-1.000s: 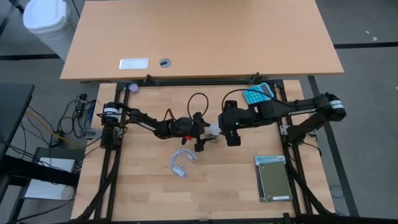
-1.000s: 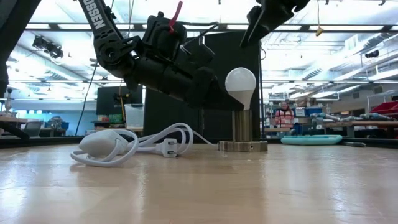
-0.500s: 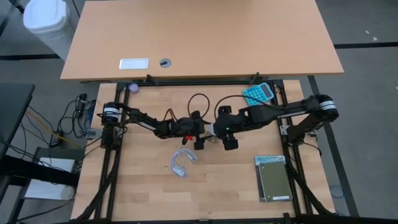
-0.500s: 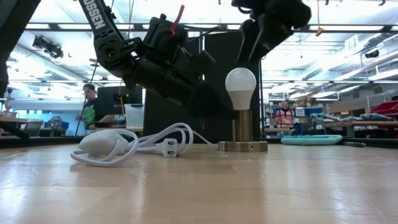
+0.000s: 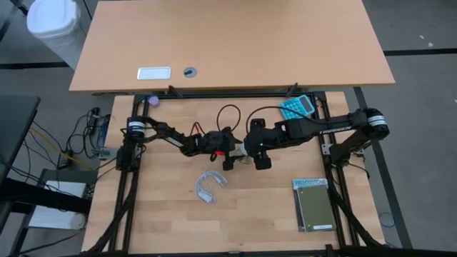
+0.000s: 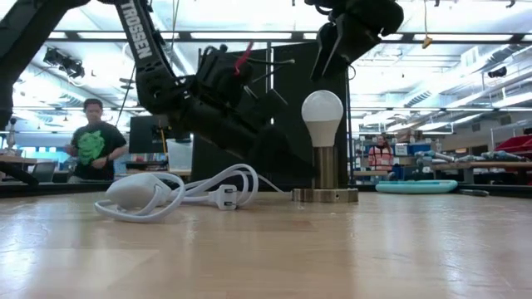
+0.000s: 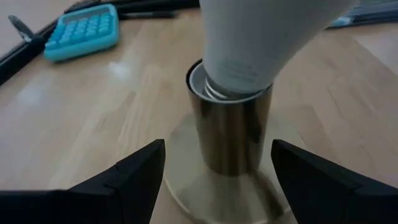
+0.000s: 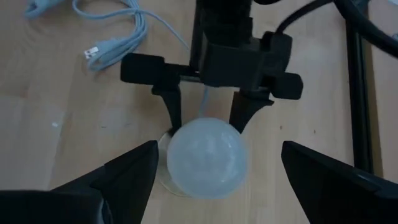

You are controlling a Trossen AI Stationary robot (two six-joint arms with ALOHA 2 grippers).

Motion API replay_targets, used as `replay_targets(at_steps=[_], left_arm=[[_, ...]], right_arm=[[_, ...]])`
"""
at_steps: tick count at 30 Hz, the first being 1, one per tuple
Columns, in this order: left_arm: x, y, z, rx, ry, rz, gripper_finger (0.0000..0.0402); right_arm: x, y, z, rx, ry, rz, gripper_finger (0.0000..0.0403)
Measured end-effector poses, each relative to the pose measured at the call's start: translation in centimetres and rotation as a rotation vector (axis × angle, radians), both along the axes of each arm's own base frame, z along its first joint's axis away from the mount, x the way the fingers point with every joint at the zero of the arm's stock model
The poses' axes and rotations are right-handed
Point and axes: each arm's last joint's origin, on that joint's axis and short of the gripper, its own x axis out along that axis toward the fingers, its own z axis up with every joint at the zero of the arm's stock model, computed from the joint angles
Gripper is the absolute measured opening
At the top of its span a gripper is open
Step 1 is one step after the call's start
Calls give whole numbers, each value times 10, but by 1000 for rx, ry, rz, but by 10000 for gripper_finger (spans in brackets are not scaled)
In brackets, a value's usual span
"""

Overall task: Screw lightbulb
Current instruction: Insert the lightbulb into the socket

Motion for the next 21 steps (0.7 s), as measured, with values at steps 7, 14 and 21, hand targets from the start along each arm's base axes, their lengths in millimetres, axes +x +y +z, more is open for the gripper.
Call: replay_targets(at_steps=[7,14,21], left_arm=[[4,0,-4,9,-77,-3,300],[4,0,-3,17,-82,-4,286],[4,5,-3,70,-82,33,266]], right_arm=[[0,0,-1,16,2,6,341],[4,-5,-3,57,-2,11,341],[13,-8,-14,38,25,16,342]])
